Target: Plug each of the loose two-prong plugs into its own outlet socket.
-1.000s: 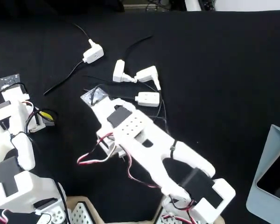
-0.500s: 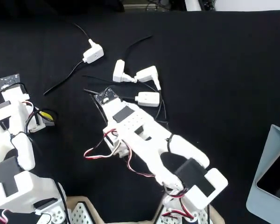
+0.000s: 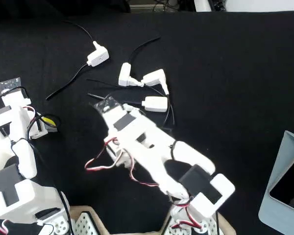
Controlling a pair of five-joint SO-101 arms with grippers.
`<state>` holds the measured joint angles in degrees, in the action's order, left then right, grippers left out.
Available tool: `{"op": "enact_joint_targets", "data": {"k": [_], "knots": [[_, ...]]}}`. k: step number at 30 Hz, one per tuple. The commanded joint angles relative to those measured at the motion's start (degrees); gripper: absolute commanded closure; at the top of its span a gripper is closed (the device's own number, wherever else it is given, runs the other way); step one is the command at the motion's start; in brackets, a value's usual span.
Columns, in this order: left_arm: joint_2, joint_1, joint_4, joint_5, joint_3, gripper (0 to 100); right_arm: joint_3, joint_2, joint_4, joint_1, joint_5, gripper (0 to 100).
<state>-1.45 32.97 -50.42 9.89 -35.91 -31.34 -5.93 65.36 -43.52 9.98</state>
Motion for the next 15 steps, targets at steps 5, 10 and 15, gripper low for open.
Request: {"op": "enact_joint_targets", "data": {"k": [5, 10, 15], "knots": [[-0.3, 0.4, 1.0, -0.5, 0.4, 69, 3.0, -3.6, 1.8, -1.3, 0.4, 82.5], [-0.3, 0.4, 1.0, -0.5, 0.4, 69, 6.0, -3.2, 5.3, -1.3, 0.0, 89.0], [-0.3, 0.4, 1.0, -0.5, 0.4, 69, 11.2, -3.2, 9.8, -1.3, -0.1, 91.8]]}}
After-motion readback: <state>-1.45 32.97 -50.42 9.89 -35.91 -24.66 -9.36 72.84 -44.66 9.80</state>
